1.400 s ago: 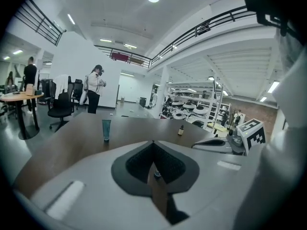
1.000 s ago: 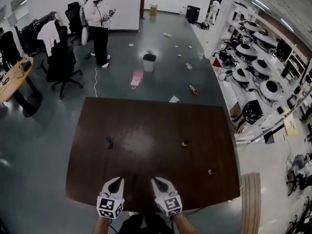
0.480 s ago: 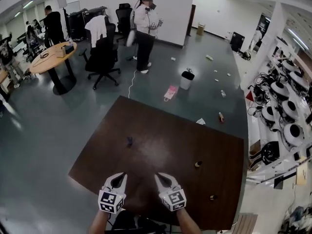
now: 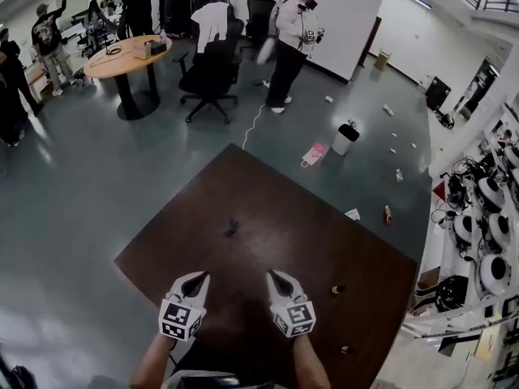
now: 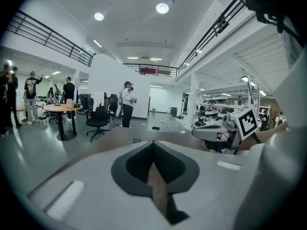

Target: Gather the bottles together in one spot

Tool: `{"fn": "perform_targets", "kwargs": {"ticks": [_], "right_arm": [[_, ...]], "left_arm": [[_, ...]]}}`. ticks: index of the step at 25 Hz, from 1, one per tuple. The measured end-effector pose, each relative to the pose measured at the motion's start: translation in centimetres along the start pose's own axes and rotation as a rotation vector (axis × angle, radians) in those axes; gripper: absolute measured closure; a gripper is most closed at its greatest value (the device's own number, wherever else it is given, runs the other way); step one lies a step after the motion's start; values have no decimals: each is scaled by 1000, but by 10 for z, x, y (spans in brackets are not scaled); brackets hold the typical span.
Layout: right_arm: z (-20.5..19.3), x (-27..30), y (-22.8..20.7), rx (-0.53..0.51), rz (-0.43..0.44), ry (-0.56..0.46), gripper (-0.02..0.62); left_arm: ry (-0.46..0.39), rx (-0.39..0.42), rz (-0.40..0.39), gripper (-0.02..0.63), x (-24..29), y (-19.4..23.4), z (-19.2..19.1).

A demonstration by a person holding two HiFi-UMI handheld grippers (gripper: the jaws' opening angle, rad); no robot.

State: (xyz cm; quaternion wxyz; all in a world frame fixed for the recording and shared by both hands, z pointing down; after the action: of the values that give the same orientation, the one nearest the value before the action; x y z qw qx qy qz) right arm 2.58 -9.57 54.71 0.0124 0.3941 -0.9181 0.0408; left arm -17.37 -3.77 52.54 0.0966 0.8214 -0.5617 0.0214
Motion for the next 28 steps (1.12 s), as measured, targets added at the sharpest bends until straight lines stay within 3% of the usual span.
{"fn": "perform_targets", "kwargs": {"ticks": [20,28], "right_arm": [[-79,109,-22,-17,145,132,594],[-98,144,-24,4,154,142,594]], "left_arm": [[91,-69,24,606,66,61,-52],[133,-78,7,606,83,80,-66]]}}
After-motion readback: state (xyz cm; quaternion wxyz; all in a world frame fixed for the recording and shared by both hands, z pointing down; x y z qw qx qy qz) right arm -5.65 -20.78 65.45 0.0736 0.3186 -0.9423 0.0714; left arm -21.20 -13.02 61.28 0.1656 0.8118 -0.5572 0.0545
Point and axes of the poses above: the fingertips, and each gripper's own axes: x forward along the fingers, y to its left, z out of its top, the point moved 4 cm from there along -x, backward along the fingers, and after that the axes turned 10 degrees about -y, right-handed, at the moved point
